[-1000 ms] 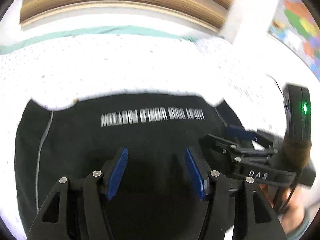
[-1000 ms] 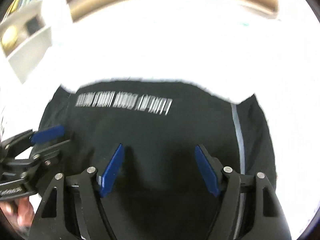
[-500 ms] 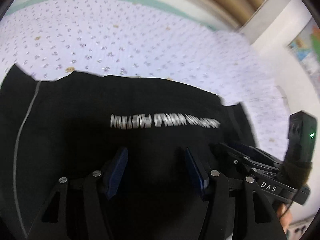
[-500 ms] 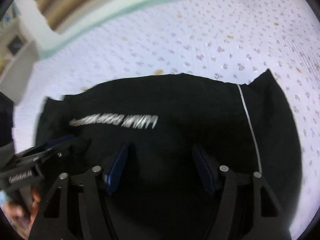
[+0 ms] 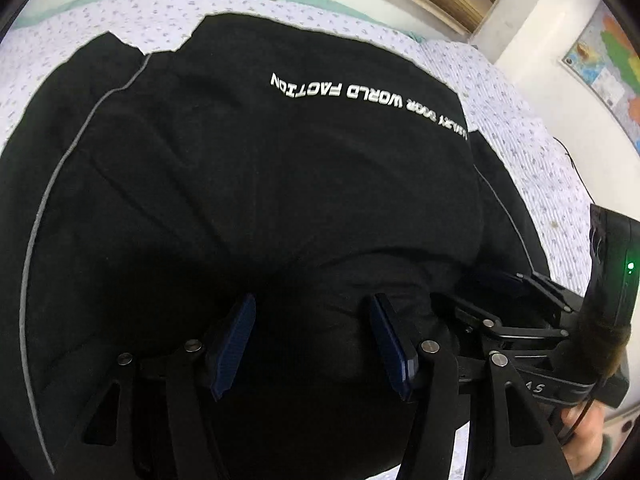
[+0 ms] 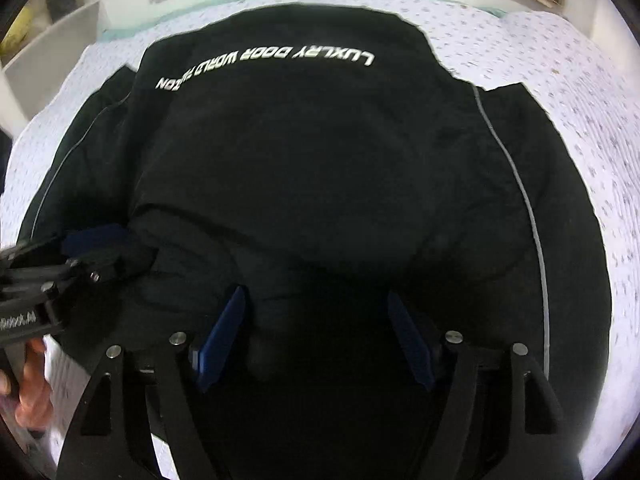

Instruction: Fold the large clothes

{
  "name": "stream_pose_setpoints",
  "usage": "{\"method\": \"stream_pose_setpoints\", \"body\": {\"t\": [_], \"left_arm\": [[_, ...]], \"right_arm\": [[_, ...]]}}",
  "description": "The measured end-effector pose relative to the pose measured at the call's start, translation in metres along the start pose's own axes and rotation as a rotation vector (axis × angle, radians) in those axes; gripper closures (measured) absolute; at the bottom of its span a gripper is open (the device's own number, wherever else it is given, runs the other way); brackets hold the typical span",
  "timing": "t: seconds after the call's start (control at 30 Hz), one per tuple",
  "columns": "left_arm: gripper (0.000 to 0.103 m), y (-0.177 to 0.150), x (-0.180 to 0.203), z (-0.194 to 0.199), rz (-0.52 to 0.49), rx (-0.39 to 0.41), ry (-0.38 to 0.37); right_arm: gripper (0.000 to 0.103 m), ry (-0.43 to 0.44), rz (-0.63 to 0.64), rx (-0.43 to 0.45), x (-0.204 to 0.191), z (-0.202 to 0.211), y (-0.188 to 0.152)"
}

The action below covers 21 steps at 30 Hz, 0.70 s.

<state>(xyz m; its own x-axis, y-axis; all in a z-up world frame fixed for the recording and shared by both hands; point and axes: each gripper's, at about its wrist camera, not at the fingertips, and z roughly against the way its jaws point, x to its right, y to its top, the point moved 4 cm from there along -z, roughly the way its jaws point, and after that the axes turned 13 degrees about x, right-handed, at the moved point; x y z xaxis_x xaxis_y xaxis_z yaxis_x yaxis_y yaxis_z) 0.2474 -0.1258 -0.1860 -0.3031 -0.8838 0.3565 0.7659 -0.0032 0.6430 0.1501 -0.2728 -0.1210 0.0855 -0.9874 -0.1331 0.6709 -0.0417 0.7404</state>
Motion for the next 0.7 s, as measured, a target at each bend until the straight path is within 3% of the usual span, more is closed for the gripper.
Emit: {"method": "stream_pose_setpoints", "body": {"t": [0.13,0.27,0.4,0.5,0.57,0.7], "left_arm": [[0.042,-0.003,0.008,0.033,-0.04,0.05,-0.019],[0.042,-0.018,0.01,0.09,-0.046,0.176,-0.075],[0.042,-0.051,-0.004,0.133,-0.106,0.287,0.0],[0.042,-0.068,-0.025,0.147,-0.089,0.339,0.08],[0.042,-0.08,-0.04,0.147,-0.059,0.355,0.105],[0.043,-0.104,-0.073,0.114,0.118,0.256,0.067]], "right_arm": [[0.027,0.048,-0.054,0.04,0.007,0.025,0.002],[0.026,0.112,-0.101,0.208,0.012,0.087,-0.014],[0.025,0.048,-0.109,0.321,0.017,0.128,-0.05],[0.024,-0.015,-0.166,0.395,0.036,0.141,-0.077],[0.024,-0.039,-0.2,0.413,0.058,0.134,-0.092],[0.023,-0.034,-0.289,0.408,0.077,0.12,-0.107]]}}
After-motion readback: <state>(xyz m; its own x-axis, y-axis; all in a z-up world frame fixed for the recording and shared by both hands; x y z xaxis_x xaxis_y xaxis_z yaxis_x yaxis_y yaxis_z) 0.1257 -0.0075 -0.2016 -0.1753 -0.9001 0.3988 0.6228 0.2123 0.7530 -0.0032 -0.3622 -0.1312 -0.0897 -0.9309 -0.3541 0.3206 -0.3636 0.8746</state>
